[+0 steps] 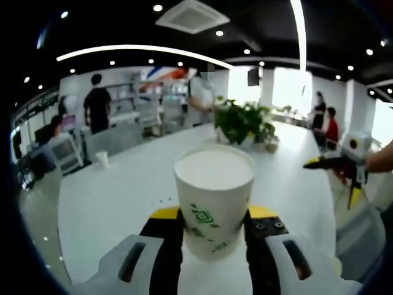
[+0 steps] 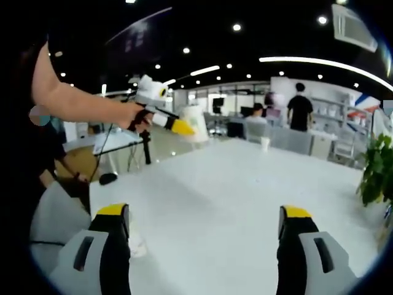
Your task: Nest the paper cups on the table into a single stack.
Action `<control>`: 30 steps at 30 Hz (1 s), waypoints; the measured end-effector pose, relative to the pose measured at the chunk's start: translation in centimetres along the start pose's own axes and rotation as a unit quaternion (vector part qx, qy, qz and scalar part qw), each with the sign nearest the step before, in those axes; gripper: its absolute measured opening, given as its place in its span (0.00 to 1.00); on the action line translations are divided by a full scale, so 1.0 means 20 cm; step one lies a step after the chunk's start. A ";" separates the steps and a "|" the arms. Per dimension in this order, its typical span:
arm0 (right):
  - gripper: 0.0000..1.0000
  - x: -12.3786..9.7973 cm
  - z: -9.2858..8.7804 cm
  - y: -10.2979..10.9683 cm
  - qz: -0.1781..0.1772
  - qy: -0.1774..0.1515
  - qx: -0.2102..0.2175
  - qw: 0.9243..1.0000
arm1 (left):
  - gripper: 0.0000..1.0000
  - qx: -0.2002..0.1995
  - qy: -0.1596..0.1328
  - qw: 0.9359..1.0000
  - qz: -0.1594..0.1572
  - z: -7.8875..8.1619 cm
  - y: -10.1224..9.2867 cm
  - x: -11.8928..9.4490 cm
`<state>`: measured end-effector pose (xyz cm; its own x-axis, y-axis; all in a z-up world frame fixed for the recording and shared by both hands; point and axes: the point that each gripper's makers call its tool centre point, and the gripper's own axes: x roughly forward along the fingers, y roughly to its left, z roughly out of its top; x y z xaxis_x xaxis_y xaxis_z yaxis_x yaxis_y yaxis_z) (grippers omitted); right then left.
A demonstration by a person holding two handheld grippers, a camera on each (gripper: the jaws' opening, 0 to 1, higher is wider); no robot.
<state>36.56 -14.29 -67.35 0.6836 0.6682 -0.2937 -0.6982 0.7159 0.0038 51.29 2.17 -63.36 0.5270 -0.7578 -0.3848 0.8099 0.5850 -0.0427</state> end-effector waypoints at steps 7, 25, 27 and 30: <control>1.00 -0.01 0.00 0.01 0.002 -0.002 0.004 1.000 | 0.37 0.003 0.003 1.000 -0.010 -0.01 -0.06 -0.03; 0.98 -0.05 0.06 0.06 0.011 -0.021 -0.002 1.000 | 0.37 0.026 -0.001 0.999 -0.046 0.05 -0.28 -0.11; 0.99 -0.05 0.07 0.07 0.011 -0.024 -0.001 1.000 | 0.37 0.029 0.001 0.998 -0.049 0.06 -0.31 -0.12; 0.99 -0.06 0.08 0.07 0.011 -0.026 -0.001 1.000 | 0.37 0.038 -0.001 0.998 -0.052 0.07 -0.34 -0.13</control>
<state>35.01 -13.77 -65.48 0.6783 0.6930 -0.2442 -0.7133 0.7008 0.0074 44.64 -0.23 -60.74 0.4401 -0.8139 -0.3794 0.8772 0.4800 -0.0122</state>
